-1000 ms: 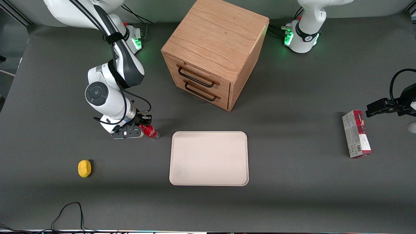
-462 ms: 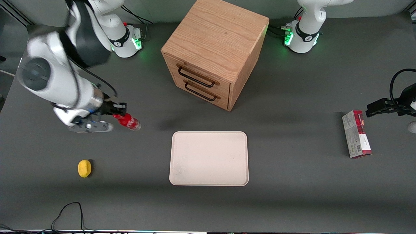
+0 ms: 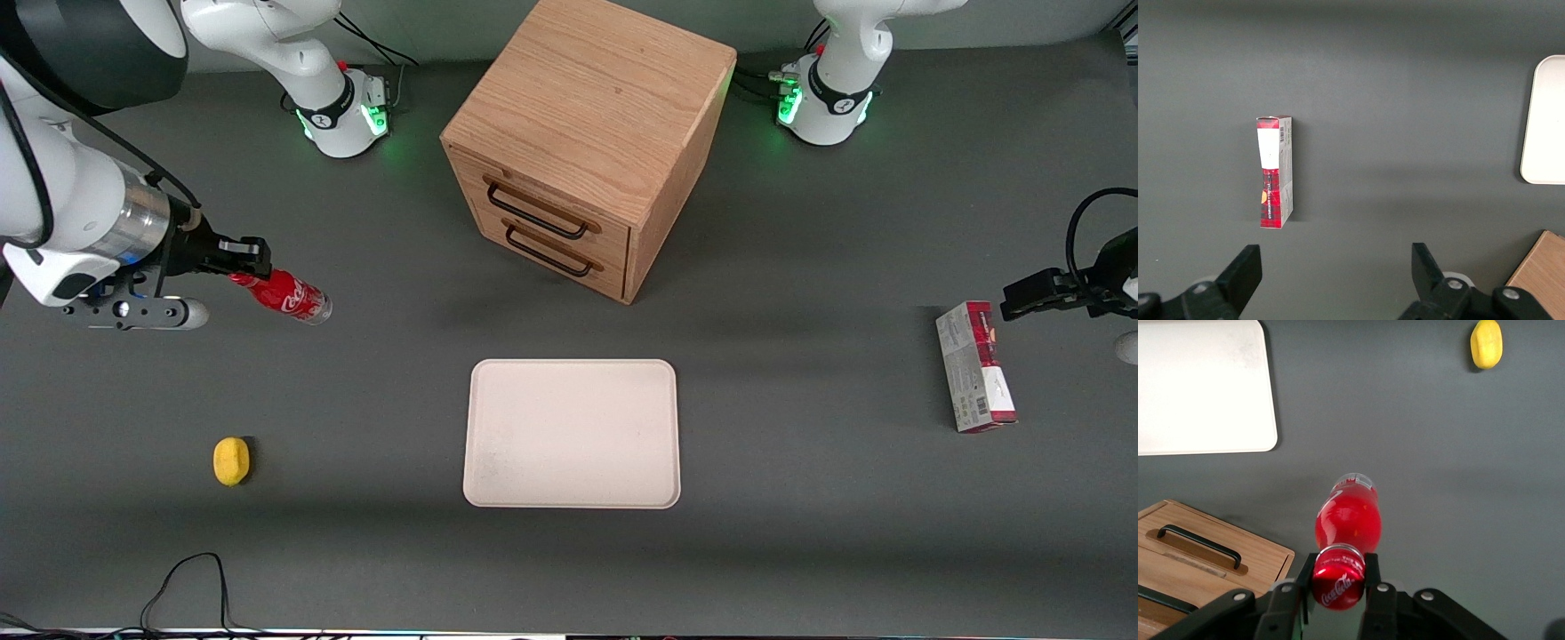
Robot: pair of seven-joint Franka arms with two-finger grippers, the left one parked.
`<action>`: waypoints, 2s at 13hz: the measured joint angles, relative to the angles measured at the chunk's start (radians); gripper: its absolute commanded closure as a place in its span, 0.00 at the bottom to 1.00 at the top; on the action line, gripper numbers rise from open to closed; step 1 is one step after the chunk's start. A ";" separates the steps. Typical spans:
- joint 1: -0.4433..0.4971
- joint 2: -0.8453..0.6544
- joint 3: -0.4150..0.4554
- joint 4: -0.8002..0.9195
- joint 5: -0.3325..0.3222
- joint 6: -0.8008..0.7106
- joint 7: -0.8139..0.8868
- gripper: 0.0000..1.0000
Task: Place coke bottle on tray
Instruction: 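Lift the bottle with the right gripper and pull it back, then carry the bottle over the white tray's corner with the right gripper, then lower the bottle onto the tray and open the right gripper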
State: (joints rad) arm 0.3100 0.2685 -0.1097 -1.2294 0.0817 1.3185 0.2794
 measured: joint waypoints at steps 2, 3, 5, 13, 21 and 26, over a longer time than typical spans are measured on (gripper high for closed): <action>0.002 0.067 0.013 0.070 0.004 -0.003 0.002 1.00; 0.005 0.121 0.026 0.120 0.011 -0.002 0.015 1.00; 0.008 0.257 0.077 0.225 0.020 0.016 0.097 1.00; 0.089 0.589 0.115 0.345 -0.006 0.452 0.465 1.00; 0.116 0.660 0.115 0.358 -0.038 0.547 0.539 1.00; 0.118 0.661 0.115 0.359 -0.040 0.561 0.542 0.92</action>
State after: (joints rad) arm 0.4277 0.9297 0.0058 -0.8700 0.0419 1.8798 0.8214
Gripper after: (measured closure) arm 0.683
